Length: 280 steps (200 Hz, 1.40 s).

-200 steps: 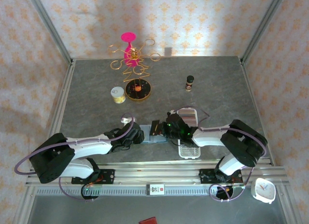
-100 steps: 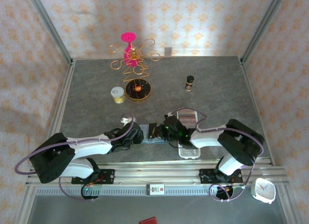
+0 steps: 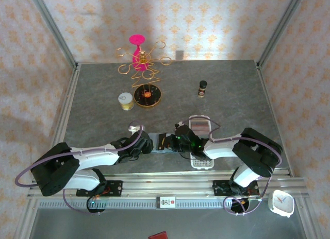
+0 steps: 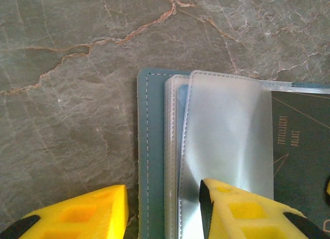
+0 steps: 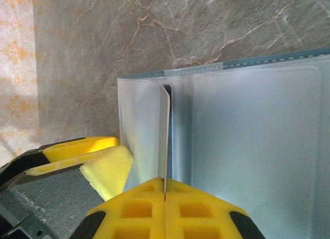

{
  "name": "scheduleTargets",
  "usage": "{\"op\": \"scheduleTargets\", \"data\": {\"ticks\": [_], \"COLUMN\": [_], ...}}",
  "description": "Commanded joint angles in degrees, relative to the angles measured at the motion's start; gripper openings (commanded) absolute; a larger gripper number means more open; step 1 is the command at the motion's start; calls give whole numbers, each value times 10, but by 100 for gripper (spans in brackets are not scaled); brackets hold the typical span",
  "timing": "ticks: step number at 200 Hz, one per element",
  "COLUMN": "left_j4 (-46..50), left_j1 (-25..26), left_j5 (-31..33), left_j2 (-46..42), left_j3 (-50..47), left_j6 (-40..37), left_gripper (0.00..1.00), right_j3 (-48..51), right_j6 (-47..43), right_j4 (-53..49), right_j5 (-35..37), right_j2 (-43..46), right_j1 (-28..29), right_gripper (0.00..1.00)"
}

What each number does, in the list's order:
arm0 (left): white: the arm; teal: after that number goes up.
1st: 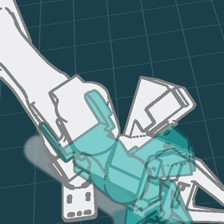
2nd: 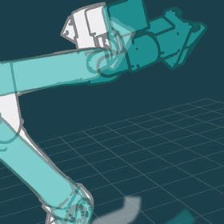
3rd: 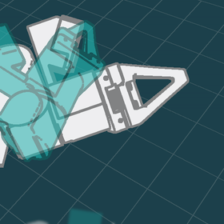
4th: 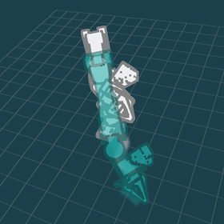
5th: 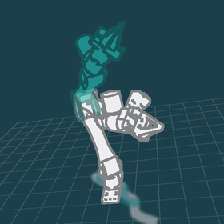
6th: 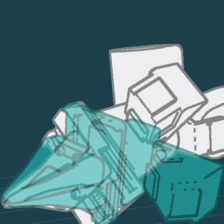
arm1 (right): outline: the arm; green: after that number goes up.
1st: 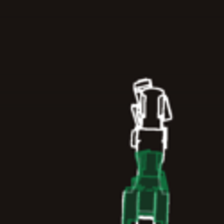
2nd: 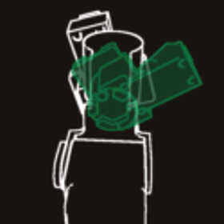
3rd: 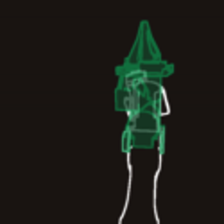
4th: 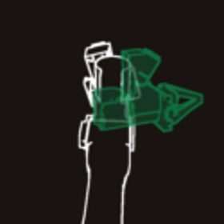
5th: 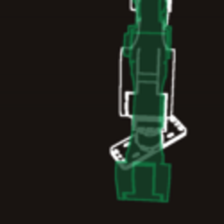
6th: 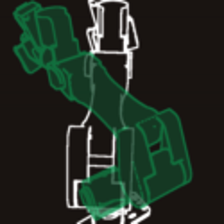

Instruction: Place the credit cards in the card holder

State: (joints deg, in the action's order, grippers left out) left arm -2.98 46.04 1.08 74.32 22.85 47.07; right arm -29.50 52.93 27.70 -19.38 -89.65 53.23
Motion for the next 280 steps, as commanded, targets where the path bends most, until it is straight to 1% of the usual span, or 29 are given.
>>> {"op": "scheduleTargets", "data": {"ticks": [1, 23, 46, 91, 130, 154, 175, 199, 206, 218, 226, 235, 253, 257, 271, 280], "left_j4": [-1, -10, -14, -21, -24, -29, -31, -24, -21, -19, -18, -18, -18, -18, -23, -28], "left_j1": [4, 3, 0, -11, -18, -26, -37, -47, -50, -55, -58, -60, -64, -64, -66, -68], "left_j5": [-20, -10, -8, -1, 6, 19, 13, 9, 9, 5, 2, -1, -7, -8, -8, -9], "left_j2": [6, -9, -21, -28, -25, -28, -35, -55, -60, -68, -71, -72, -73, -72, -71, -68], "left_j3": [-25, -33, -33, -40, -52, -63, -68, -71, -72, -75, -76, -76, -75, -75, -74, -75], "left_j6": [17, 28, 38, 41, 44, 52, 52, 48, 46, 44, 43, 42, 40, 40, 40, 39], "left_gripper": [42, 47, 49, 48, 47, 47, 47, 47, 48, 48, 48, 48, 48, 48, 48, 48], "right_j3": [7, 5, -2, -15, -55, -74, -89, -108, -108, -105, -109, -113, -121, -123, -130, -134], "right_j6": [0, -3, -10, -23, -60, -77, -93, -118, -121, -124, -127, -130, -136, -137, -138, -139], "right_j4": [10, 21, 16, 14, -42, -47, -59, -111, -118, -128, -145, -160, -173, -173, -177, -179], "right_j5": [-9, -13, -18, -31, -29, -38, -43, -25, -15, 1, 14, 25, 38, 39, 46, 53], "right_j2": [-12, -21, -33, -47, -75, -87, -94, -87, -80, -68, -64, -63, -65, -67, -74, -79], "right_j1": [6, 6, 6, 5, 6, 6, 6, 6, 6, 6, 5, 5, 6, 5, 5, 6], "right_gripper": [0, 0, 0, 0, 0, 0, 6, 17, 21, 31, 35, 35, 31, 30, 19, 15]}}
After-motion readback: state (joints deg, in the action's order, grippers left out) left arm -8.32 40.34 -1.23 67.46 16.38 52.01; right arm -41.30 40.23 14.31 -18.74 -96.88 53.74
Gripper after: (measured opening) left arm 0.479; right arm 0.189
